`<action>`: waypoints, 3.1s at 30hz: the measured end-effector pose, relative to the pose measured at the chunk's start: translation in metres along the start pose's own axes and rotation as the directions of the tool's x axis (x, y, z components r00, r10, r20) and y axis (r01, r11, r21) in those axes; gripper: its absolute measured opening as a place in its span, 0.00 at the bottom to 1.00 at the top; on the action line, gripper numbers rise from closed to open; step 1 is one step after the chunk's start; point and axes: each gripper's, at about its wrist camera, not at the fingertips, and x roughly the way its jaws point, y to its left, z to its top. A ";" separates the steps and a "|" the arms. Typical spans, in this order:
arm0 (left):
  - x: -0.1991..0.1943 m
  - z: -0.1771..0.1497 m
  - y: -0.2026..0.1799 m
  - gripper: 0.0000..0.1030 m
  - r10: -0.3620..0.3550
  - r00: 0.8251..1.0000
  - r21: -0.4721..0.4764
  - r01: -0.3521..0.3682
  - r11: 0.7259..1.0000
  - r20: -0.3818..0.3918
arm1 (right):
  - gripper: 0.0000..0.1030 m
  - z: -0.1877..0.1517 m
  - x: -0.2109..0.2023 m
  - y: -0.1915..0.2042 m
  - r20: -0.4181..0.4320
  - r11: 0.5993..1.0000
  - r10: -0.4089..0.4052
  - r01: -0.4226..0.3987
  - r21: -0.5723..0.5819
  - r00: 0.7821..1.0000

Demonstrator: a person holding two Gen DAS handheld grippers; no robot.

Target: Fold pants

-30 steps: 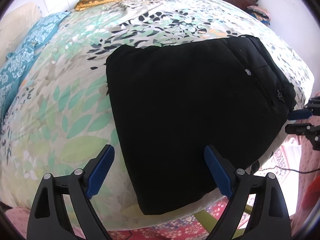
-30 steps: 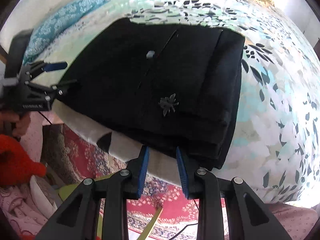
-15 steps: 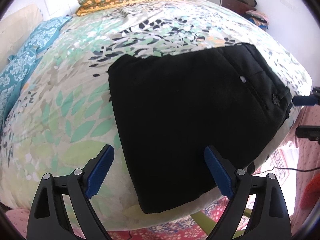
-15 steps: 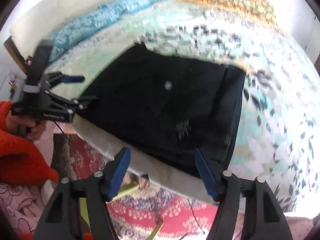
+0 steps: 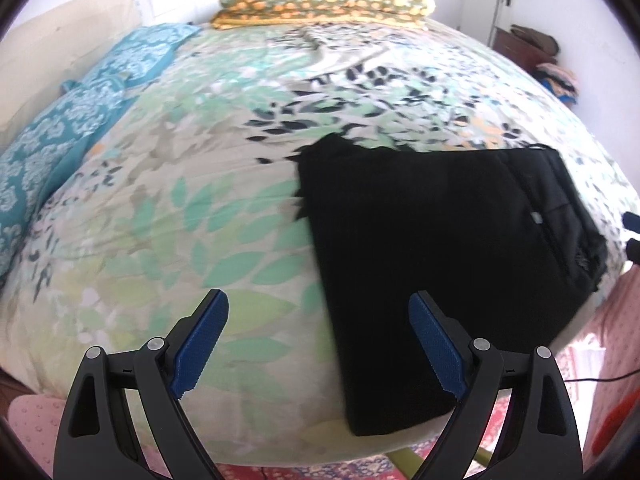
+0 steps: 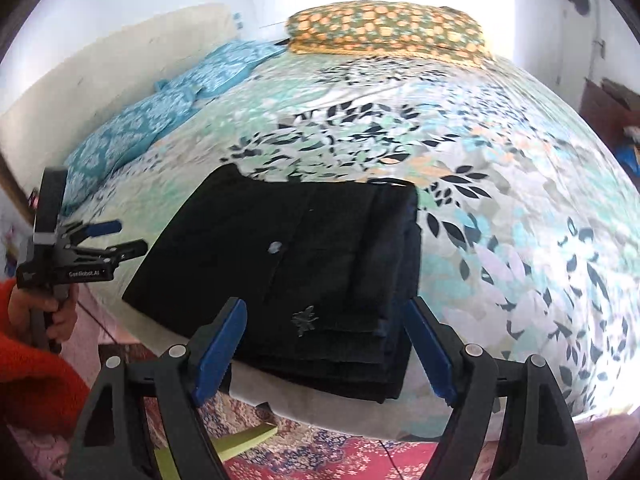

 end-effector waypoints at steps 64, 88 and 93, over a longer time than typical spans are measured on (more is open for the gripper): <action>0.073 0.165 0.025 0.52 -0.058 0.995 -0.107 0.066 0.992 0.081 | 0.56 0.185 0.146 -0.073 -0.057 0.966 0.191 -0.178 0.188 0.980; -0.107 0.144 -0.030 0.99 0.174 0.922 -0.100 -0.148 0.984 0.346 | 1.00 0.151 -0.017 0.016 0.137 0.968 -0.248 0.249 0.006 0.959; -0.104 0.100 -0.038 0.99 0.242 0.942 -0.158 -0.209 0.965 0.232 | 1.00 0.122 -0.011 0.029 0.077 0.970 -0.241 0.238 0.044 0.968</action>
